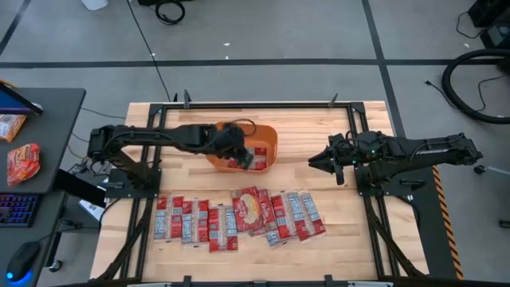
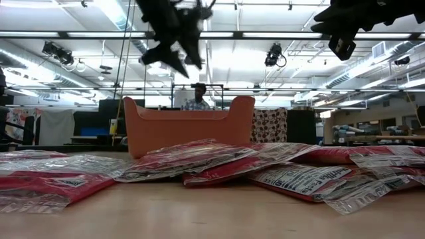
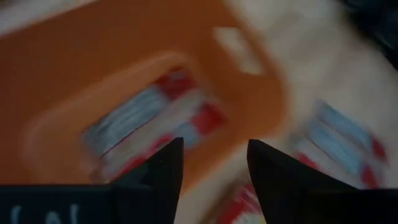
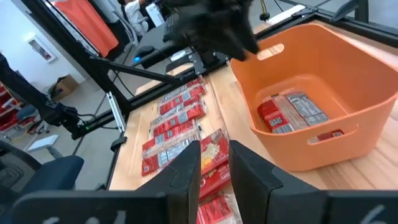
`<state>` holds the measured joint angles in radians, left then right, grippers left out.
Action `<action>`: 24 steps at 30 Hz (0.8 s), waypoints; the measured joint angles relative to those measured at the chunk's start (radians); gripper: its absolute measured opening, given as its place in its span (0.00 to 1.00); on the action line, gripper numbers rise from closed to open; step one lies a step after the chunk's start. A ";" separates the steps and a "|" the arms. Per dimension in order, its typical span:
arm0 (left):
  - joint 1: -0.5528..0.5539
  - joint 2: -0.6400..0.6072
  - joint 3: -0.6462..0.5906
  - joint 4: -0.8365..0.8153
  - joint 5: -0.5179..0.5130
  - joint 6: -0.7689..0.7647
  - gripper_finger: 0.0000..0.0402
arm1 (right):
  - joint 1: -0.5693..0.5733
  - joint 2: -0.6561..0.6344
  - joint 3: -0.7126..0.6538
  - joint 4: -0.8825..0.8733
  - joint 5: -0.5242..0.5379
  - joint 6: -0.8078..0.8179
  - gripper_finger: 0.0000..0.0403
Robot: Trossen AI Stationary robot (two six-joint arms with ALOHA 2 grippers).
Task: Sort popcorn bags into baskets
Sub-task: Put the red popcorn bag into the orange bin
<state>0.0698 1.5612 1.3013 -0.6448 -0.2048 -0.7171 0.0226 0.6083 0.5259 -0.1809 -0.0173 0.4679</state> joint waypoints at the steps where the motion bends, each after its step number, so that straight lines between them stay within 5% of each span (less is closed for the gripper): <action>1: -0.018 0.000 0.003 0.019 0.021 0.059 0.45 | 0.000 0.000 0.000 -0.005 -0.001 0.000 0.22; 8: -0.143 0.000 0.006 0.050 0.179 -0.048 0.46 | 0.000 0.000 0.000 -0.017 -0.060 0.008 0.22; 24: -0.476 0.008 -0.089 -0.070 0.192 -0.462 0.42 | 0.000 -0.009 0.000 -0.064 -0.101 -0.017 0.22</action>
<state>-0.4062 1.5688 1.2122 -0.7149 -0.0130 -1.1795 0.0227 0.5989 0.5259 -0.2447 -0.1185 0.4511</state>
